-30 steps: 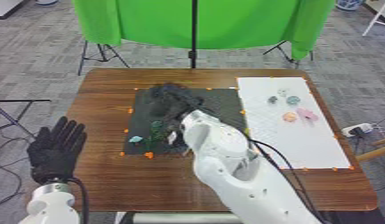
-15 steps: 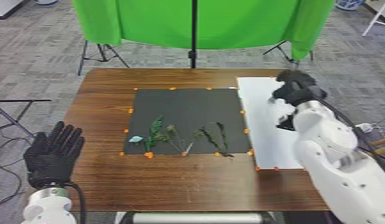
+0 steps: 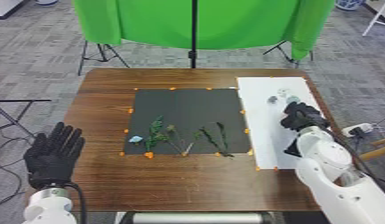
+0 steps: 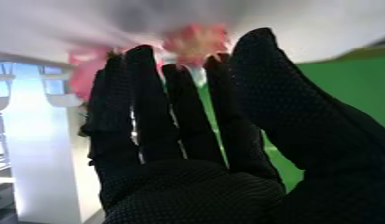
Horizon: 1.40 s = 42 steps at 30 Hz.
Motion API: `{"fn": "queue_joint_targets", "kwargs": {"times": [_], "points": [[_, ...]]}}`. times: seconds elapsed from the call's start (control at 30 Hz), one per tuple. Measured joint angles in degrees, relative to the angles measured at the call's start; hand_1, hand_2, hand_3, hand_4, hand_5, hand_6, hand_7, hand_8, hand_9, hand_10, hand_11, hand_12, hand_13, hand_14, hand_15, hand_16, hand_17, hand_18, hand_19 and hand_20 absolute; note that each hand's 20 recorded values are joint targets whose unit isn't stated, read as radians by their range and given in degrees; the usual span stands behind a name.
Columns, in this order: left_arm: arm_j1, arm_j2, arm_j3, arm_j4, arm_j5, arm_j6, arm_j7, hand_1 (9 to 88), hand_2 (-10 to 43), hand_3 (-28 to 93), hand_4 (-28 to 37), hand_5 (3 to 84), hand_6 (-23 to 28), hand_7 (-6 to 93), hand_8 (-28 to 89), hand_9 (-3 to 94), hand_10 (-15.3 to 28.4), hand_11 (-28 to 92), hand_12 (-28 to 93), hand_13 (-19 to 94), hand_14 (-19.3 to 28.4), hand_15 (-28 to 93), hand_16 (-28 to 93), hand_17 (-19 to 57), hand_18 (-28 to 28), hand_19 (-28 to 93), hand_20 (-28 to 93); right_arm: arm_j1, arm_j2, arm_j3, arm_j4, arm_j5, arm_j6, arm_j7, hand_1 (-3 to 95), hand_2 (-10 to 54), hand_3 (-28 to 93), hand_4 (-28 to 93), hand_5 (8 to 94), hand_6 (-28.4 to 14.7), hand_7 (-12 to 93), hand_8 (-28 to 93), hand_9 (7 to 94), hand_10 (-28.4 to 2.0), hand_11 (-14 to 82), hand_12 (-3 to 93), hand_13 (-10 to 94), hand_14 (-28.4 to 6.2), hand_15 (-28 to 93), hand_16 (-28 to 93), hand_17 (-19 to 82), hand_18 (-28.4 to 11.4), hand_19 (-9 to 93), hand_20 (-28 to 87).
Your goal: Arrange flowers
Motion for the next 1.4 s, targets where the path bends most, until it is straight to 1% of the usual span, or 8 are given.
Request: {"fn": "queue_joint_targets", "kwargs": {"times": [0.1,0.17,0.33,0.6,0.77,0.97,1.17,1.4], "points": [[0.1,-0.10,-0.08,-0.03,-0.25,0.07,0.14,26.8,10.6,81,-28.3,48.0,11.5,10.0,-9,36.0,15.4,21,9,29,16.2,34,-7,-5.7,14.5,36,12,1.5,-0.2,-1.6,2.5,-1.3,1.1,0.6,55.9,-9.5,78,-28,63.8,-2.1,22,-15,64.6,-15.1,23.6,19.8,61,-9.3,40,26,34,-22.4,87,35],[0.2,-0.13,-0.09,-0.03,-0.45,0.07,0.16,26.9,10.6,81,-28.3,48.0,11.5,10.0,-9,36.0,15.4,21,9,29,16.2,34,-7,-5.7,14.5,36,12,2.8,-0.3,-2.6,4.1,-2.5,3.8,0.8,61.2,-9.5,70,-28,70.8,-1.1,29,-5,79.1,-10.9,14.0,35.6,71,-6.2,37,37,36,-22.5,88,36],[0.3,-0.22,-0.11,-0.04,-1.18,0.05,0.17,26.8,10.6,81,-28.3,48.0,11.5,10.1,-9,36.3,15.5,21,9,29,16.3,34,-7,-5.7,14.5,36,12,4.0,-0.8,-3.2,7.9,-5.1,9.1,-0.5,63.8,-9.5,67,-28,78.3,-0.4,42,1,89.2,-9.7,15.1,43.1,79,-5.9,38,42,39,-22.9,89,38],[0.4,-0.35,-0.16,-0.07,-1.61,0.02,0.17,26.8,10.6,81,-28.3,48.0,11.4,10.1,-9,36.6,15.6,21,9,30,16.4,34,-7,-5.8,14.6,36,12,2.2,-0.7,-2.7,7.2,-6.0,11.9,-2.0,63.3,-9.5,70,-28,79.6,-0.5,44,3,90.9,-10.2,14.2,44.2,80,-6.7,37,44,39,-23.2,90,38],[0.5,-0.35,-0.27,-0.11,-1.78,0.01,0.40,26.8,10.6,81,-28.3,48.1,11.4,10.2,-9,37.0,15.6,21,9,30,16.4,34,-7,-5.8,14.6,36,12,1.6,-0.2,-4.5,3.4,-5.4,14.3,-3.6,62.6,-9.5,71,-28,78.9,-0.4,44,5,90.7,-10.5,14.1,45.0,80,-6.6,38,44,39,-23.1,90,38],[0.5,-0.29,-0.19,-0.09,-1.81,0.01,0.44,26.8,10.5,81,-28.3,48.1,11.4,10.2,-9,37.0,15.5,21,9,30,16.4,34,-7,-5.8,14.6,36,12,9.2,-1.2,-14.1,1.4,-4.4,15.6,-10.1,61.7,-9.5,73,-28,78.0,-0.3,45,6,90.0,-10.7,14.7,45.0,79,-6.8,39,44,39,-23.1,90,39],[-0.6,0.03,0.76,0.45,-1.77,0.01,0.14,26.7,10.5,81,-28.3,48.1,11.4,10.2,-9,37.1,15.6,21,9,30,16.5,34,-7,-5.8,14.6,36,12,22.9,-9.1,-26.5,10.2,-4.7,12.9,-13.0,61.4,-9.5,73,-28,77.1,-0.5,46,5,89.0,-10.9,15.2,44.6,78,-6.9,41,43,38,-23.0,90,39],[-3.6,1.39,3.73,1.67,-1.72,-0.18,-0.17,26.7,10.5,81,-28.3,48.1,11.4,10.2,-9,37.1,15.6,21,9,30,16.4,34,-7,-5.8,14.6,36,12,32.7,-21.1,-35.2,23.1,-11.5,5.7,-18.3,61.3,-9.5,72,-28,75.6,-1.0,45,3,87.9,-10.8,14.8,43.7,76,-6.7,41,42,38,-23.1,90,38]]}}
